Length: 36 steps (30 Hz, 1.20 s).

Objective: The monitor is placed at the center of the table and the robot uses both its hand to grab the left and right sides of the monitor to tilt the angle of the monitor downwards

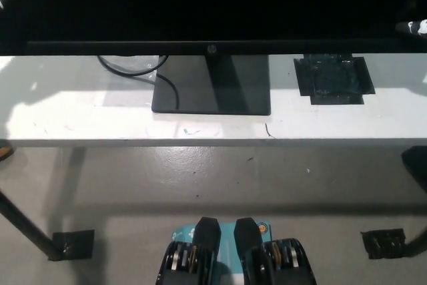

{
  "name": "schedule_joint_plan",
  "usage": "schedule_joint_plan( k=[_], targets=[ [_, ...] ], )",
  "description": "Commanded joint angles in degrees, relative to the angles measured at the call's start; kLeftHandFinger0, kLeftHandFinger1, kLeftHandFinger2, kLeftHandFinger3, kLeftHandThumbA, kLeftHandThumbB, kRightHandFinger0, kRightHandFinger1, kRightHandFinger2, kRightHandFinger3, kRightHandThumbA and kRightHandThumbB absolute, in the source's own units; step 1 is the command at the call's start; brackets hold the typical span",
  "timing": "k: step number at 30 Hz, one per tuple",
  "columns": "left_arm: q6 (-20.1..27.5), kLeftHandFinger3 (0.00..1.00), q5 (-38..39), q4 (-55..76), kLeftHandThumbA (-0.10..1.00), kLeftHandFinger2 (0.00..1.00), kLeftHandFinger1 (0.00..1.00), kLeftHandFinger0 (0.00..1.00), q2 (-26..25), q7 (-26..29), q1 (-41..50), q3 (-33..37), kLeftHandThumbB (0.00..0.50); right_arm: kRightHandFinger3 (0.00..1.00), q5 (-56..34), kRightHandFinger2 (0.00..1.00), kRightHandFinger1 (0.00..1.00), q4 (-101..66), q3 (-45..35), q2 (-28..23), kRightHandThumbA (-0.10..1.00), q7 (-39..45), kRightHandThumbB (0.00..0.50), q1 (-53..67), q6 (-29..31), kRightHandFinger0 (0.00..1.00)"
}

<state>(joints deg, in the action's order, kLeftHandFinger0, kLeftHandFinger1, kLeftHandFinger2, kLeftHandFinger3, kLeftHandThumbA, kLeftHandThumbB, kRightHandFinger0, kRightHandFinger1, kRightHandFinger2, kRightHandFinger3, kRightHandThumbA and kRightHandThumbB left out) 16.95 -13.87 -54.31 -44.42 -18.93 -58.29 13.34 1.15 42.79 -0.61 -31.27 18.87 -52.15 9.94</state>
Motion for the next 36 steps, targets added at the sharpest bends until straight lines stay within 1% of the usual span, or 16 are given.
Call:
schedule_joint_plan(
  k=[1,2,4,8,12,14,15,17,18,19,21,26,31,32,34,36],
  targets=[
    [3.0,1.00,-2.8,0.6,0.86,1.00,1.00,1.00,0.5,-2.2,-4.5,2.0,0.500,1.00,2.4,1.00,1.00,0.2,2.2,-1.6,0.93,1.2,0.500,-5.9,3.7,1.00],
    [2.9,1.00,-3.6,0.6,0.85,1.00,1.00,1.00,0.4,-1.9,-4.4,2.6,0.500,1.00,2.7,1.00,1.00,0.9,2.8,-1.6,0.91,1.7,0.500,-6.6,3.9,1.00],
    [3.8,1.00,-6.6,0.2,0.92,1.00,1.00,1.00,-0.3,-1.3,-4.7,4.7,0.500,1.00,3.5,1.00,1.00,2.0,4.1,-1.2,0.85,2.1,0.500,-8.0,3.0,1.00],
    [6.4,1.00,-14.6,-2.3,0.91,1.00,1.00,1.00,-1.1,3.6,-6.1,10.6,0.499,1.00,6.7,1.00,1.00,5.2,7.9,-0.7,0.76,2.4,0.500,-11.3,4.0,1.00],
    [7.9,1.00,-18.5,-5.7,0.85,1.00,1.00,1.00,-1.2,6.4,-8.4,14.8,0.463,1.00,9.6,1.00,1.00,7.5,11.1,-0.4,0.72,2.0,0.500,-13.7,3.4,1.00],
    [9.7,1.00,-21.0,-8.2,0.82,1.00,1.00,1.00,-1.1,9.3,-10.2,17.4,0.445,1.00,11.1,1.00,1.00,9.7,12.9,-0.2,0.69,1.5,0.500,-15.3,3.9,1.00],
    [10.0,1.00,-23.6,-9.5,0.86,1.00,1.00,1.00,-1.1,12.0,-11.3,19.6,0.455,1.00,11.9,1.00,1.00,10.5,13.7,-0.1,0.68,1.0,0.500,-16.0,4.5,1.00],
    [8.7,1.00,-28.4,-11.1,0.97,1.00,1.00,1.00,-1.0,15.0,-13.8,23.9,0.481,1.00,13.6,1.00,1.00,10.6,15.2,0.2,0.64,-0.1,0.500,-17.0,4.5,1.00],
    [8.5,1.00,-30.1,-11.6,0.96,1.00,1.00,1.00,-1.0,16.6,-14.7,25.6,0.471,1.00,14.3,1.00,1.00,10.9,15.8,0.3,0.62,-0.6,0.496,-17.4,4.6,1.00],
    [8.5,1.00,-32.5,-12.2,0.90,1.00,1.00,1.00,-1.1,19.7,-15.9,27.7,0.466,1.00,15.8,1.00,1.00,11.6,16.7,0.5,0.60,-1.6,0.483,-18.1,4.9,1.00],
    [8.3,1.00,-34.7,-13.3,0.84,1.00,1.00,1.00,-0.9,23.1,-17.9,30.3,0.462,1.00,18.2,1.00,1.00,13.2,18.3,0.8,0.56,-4.3,0.491,-19.5,6.1,1.00],
    [5.9,1.00,-38.5,-16.7,0.87,1.00,1.00,1.00,0.2,29.1,-22.4,35.7,0.478,1.00,21.8,1.00,1.00,16.4,21.5,1.7,0.52,-8.7,0.500,-22.4,6.0,1.00],
    [3.8,1.00,-40.4,-18.6,0.94,1.00,1.00,1.00,1.4,31.6,-25.6,39.2,0.480,1.00,24.9,1.00,1.00,19.2,24.1,2.1,0.51,-13.0,0.500,-24.6,8.2,1.00],
    [2.5,1.00,-41.5,-19.1,0.91,1.00,1.00,1.00,2.2,32.1,-28.0,40.3,0.470,1.00,27.7,1.00,1.00,21.6,26.2,2.8,0.44,-17.7,0.500,-26.3,9.8,1.00],
    [1.0,1.00,-42.0,-19.7,0.87,1.00,1.00,1.00,2.9,32.3,-29.5,41.2,0.465,1.00,31.6,1.00,1.00,23.7,29.6,3.3,0.48,-23.3,0.500,-27.8,10.2,1.00],
    [0.9,1.00,-42.1,-20.1,0.86,1.00,1.00,1.00,3.1,32.6,-29.8,41.5,0.465,1.00,31.9,1.00,1.00,24.5,30.5,3.5,0.48,-24.3,0.500,-28.2,10.4,1.00]
  ],
)
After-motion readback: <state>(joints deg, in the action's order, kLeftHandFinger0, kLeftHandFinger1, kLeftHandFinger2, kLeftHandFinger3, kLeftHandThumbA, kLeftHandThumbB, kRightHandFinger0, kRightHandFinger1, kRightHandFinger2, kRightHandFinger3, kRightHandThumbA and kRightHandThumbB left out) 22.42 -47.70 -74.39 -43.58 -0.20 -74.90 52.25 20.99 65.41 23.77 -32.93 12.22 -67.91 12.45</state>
